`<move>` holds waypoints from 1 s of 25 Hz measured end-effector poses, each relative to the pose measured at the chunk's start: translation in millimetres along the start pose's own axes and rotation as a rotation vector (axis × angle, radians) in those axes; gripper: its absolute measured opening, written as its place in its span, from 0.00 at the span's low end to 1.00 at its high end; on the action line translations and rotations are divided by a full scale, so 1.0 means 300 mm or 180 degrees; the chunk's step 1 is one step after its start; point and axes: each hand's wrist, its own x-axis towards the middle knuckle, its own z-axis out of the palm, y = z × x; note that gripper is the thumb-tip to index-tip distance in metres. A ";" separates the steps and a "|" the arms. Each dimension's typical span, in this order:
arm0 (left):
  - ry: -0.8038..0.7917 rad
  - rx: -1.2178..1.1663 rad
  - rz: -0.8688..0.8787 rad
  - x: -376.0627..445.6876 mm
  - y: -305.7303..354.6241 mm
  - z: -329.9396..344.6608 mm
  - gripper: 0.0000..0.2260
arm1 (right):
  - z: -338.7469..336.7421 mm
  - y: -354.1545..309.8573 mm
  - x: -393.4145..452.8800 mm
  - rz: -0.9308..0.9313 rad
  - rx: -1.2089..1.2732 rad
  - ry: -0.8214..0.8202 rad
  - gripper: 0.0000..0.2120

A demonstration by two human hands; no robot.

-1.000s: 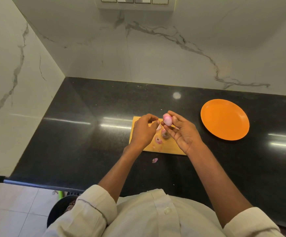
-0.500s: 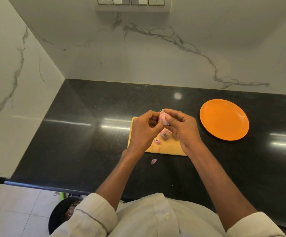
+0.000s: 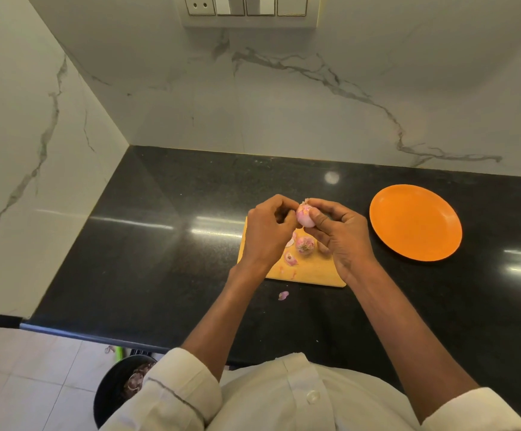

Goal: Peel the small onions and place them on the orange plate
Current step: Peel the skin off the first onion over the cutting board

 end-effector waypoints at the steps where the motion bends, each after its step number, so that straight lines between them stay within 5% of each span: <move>1: -0.0087 -0.0172 -0.0021 -0.003 -0.001 -0.007 0.06 | -0.001 -0.003 0.002 -0.0023 -0.0001 0.0026 0.10; 5: -0.0242 -0.0381 0.0148 -0.015 0.010 -0.024 0.12 | -0.008 -0.017 0.016 0.0056 0.0204 -0.0020 0.12; 12: -0.0125 -0.0133 0.0512 0.001 0.014 -0.012 0.05 | -0.011 -0.014 0.024 0.0280 0.0686 0.0001 0.12; 18: 0.0381 0.0203 0.0584 -0.008 0.032 0.000 0.09 | 0.007 -0.007 0.016 0.0301 0.1018 -0.0378 0.17; 25: 0.0149 0.0814 0.1279 -0.019 0.009 -0.006 0.08 | 0.036 -0.015 0.000 0.0300 0.0201 -0.0085 0.08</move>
